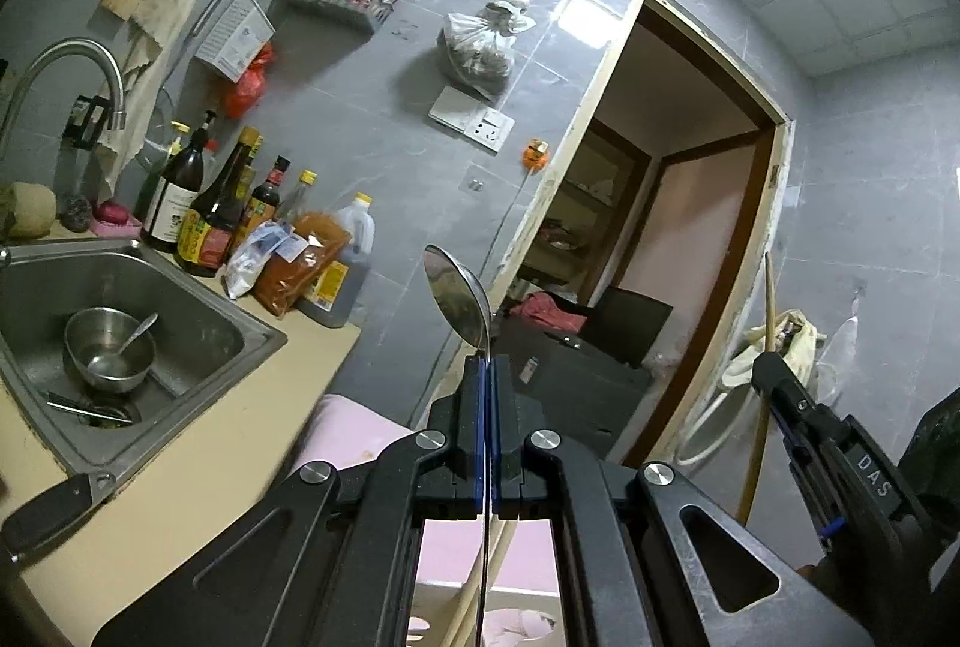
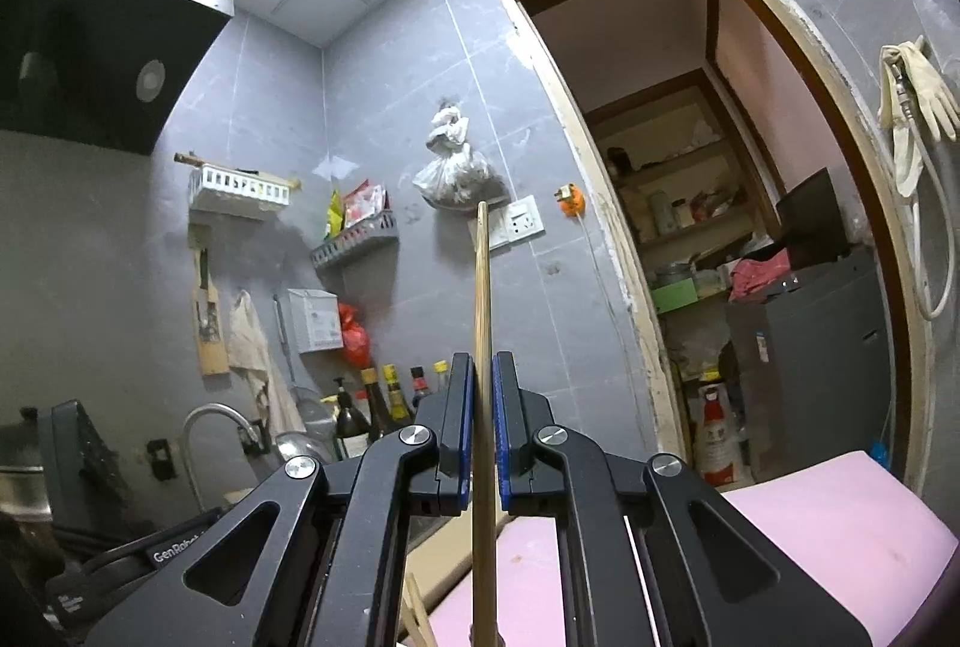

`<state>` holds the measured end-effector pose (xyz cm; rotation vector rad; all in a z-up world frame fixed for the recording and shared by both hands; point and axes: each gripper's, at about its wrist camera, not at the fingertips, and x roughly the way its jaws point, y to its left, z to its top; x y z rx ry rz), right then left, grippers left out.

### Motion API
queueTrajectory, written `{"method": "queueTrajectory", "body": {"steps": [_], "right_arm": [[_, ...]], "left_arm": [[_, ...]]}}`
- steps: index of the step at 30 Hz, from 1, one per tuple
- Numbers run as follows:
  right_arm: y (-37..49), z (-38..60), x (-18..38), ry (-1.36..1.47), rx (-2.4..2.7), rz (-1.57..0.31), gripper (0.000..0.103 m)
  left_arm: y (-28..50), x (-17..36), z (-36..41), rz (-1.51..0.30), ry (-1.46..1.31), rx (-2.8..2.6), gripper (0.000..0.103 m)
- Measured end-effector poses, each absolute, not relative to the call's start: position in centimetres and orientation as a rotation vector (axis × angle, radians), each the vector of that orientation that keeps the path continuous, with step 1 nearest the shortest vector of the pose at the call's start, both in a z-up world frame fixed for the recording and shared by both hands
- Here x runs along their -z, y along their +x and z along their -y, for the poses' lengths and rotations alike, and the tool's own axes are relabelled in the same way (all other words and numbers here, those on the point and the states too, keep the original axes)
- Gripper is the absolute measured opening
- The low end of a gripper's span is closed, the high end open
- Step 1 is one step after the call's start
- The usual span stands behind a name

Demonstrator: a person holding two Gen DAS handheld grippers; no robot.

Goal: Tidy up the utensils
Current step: 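Lift the spoon with the left gripper while the right gripper lifts the chopstick, then lower spoon and chopstick into the white holder and open both grippers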

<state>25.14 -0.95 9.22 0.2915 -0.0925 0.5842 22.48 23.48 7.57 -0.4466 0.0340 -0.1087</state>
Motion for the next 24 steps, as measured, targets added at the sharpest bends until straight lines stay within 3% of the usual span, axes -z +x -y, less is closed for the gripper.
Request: {"method": "queueTrajectory", "body": {"steps": [24], "right_arm": [[23.3,0.7,-6.1,0.084,-0.667,-0.062,0.005]], "left_arm": [[19.2,-4.1,-19.2,-0.181,-0.239,0.094,0.000]]}}
